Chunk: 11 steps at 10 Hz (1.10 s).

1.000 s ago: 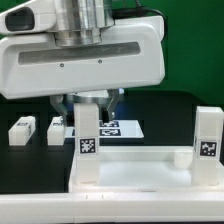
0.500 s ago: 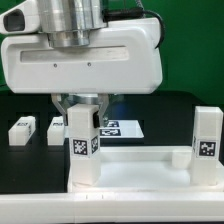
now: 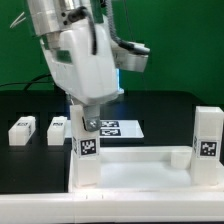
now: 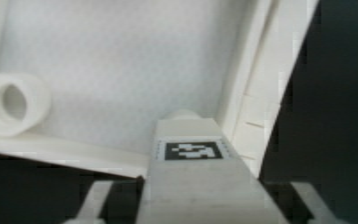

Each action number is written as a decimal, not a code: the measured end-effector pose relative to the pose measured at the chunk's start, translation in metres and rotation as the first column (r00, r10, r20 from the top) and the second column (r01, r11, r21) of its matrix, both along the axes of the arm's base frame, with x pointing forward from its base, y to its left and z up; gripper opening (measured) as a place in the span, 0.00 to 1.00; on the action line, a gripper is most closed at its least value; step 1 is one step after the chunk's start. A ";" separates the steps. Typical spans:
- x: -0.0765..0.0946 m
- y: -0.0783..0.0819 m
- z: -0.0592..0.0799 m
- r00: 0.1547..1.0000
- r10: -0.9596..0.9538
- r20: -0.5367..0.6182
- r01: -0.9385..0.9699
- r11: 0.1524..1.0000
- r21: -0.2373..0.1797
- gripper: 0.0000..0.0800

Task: Assemble desk

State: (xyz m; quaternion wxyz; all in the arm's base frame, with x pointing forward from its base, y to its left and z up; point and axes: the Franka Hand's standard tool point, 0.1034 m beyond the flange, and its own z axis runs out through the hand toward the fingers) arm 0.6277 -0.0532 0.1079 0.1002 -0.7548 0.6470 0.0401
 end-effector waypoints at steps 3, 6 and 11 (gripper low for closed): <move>0.001 0.005 0.000 0.996 -0.089 -0.018 0.089 0.996 0.003 0.37; -0.002 0.001 0.000 0.910 0.410 0.060 -0.409 0.912 -0.026 0.77; -0.004 -0.001 0.000 0.657 0.747 0.104 -0.741 0.665 -0.097 0.81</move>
Offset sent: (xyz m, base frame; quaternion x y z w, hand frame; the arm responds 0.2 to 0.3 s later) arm 0.0000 0.0000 0.0000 0.0000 0.0000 -0.0650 0.9979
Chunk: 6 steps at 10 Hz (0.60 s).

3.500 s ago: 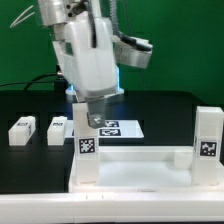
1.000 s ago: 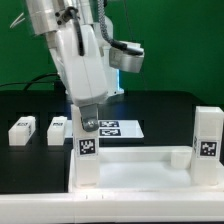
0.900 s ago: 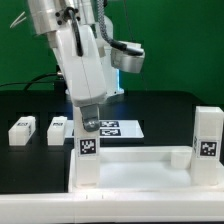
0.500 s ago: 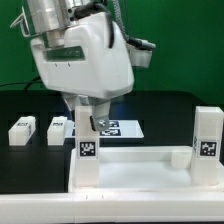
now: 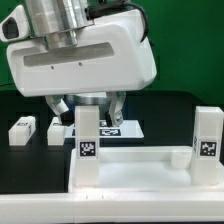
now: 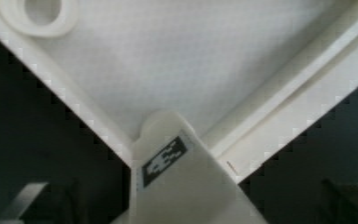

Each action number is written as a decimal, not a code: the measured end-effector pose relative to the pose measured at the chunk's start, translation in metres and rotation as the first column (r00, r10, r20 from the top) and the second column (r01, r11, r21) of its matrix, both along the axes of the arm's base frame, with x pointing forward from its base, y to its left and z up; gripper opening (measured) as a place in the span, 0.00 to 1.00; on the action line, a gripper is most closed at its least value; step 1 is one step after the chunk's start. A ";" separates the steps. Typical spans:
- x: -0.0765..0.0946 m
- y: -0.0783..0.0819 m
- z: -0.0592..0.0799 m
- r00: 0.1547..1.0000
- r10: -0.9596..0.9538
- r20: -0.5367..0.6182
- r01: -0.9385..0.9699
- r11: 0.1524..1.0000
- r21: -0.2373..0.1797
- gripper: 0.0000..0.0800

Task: Assemble desk

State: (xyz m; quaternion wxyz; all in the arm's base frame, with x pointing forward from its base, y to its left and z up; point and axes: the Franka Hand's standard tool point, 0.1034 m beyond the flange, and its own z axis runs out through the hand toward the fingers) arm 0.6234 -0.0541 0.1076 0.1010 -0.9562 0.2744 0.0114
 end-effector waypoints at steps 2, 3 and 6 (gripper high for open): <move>0.013 -0.007 0.003 0.904 0.421 0.078 -0.406 0.900 -0.157 0.81; 0.014 -0.004 0.002 0.882 0.465 0.080 -0.447 0.877 -0.173 0.81; 0.014 -0.005 0.002 0.915 0.396 0.079 -0.380 0.911 -0.160 0.55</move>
Offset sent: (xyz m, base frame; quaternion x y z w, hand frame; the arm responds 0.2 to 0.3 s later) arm 0.0000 0.0000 0.0000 0.0000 0.0000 0.0650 0.9979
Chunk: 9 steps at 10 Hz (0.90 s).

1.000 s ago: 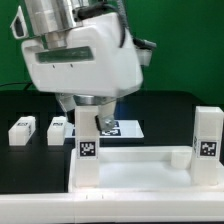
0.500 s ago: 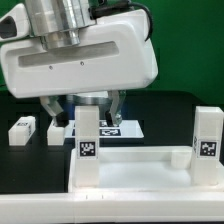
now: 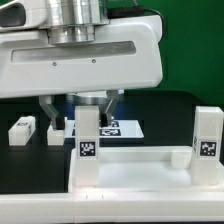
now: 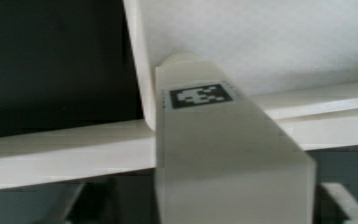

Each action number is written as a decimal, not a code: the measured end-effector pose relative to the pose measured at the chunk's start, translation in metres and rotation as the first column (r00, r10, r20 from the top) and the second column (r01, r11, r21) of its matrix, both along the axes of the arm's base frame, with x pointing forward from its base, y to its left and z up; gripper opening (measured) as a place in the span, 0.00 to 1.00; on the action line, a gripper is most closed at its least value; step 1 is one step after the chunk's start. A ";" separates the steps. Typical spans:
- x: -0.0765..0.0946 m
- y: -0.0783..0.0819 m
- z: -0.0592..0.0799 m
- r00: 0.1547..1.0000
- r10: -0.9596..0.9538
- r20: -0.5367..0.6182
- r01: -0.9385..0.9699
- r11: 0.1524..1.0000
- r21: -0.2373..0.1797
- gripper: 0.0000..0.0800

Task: Assemble desk

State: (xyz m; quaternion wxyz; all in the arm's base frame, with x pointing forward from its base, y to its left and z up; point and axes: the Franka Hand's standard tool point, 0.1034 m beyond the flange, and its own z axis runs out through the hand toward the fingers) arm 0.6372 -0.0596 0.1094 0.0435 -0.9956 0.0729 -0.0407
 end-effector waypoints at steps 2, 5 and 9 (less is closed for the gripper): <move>0.000 0.000 0.000 0.990 -0.143 -0.012 0.143 0.990 0.011 0.36; 0.000 -0.003 0.000 0.935 -0.352 -0.033 0.353 0.935 0.023 0.36; -0.005 -0.011 -0.001 0.422 -0.889 -0.179 0.906 0.418 0.065 0.36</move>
Offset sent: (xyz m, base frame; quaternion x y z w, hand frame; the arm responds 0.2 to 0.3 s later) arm 0.0000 0.0000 0.0000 0.0000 0.0000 0.1296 0.9916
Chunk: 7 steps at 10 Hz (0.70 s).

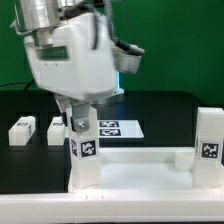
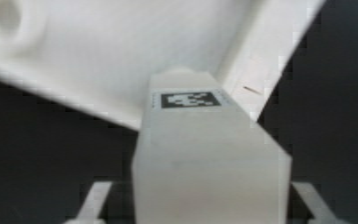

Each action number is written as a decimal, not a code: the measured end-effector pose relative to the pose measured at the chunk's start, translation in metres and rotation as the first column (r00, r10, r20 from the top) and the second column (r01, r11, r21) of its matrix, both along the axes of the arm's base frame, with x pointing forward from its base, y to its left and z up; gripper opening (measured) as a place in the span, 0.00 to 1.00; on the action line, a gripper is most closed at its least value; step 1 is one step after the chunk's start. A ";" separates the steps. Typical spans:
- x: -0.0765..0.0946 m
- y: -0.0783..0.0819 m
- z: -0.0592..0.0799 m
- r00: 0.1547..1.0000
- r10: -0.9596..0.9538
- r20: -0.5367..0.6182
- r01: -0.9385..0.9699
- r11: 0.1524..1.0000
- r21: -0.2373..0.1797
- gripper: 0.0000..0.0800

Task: Assemble desk

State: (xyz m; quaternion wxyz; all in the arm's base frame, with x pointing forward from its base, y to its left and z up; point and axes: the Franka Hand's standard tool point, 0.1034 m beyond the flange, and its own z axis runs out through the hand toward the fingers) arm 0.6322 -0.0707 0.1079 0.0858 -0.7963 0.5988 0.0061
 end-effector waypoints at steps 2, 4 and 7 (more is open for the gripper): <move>-0.001 0.003 -0.001 0.989 -0.145 -0.026 0.146 0.989 0.031 0.36; -0.001 0.005 -0.001 0.974 -0.222 -0.042 0.224 0.974 0.037 0.37; -0.002 0.011 0.001 0.995 0.096 -0.013 -0.096 0.995 0.017 0.77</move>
Offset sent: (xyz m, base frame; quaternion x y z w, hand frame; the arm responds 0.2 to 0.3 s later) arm 0.0000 0.0000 0.0000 0.0000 0.0000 0.1938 0.9810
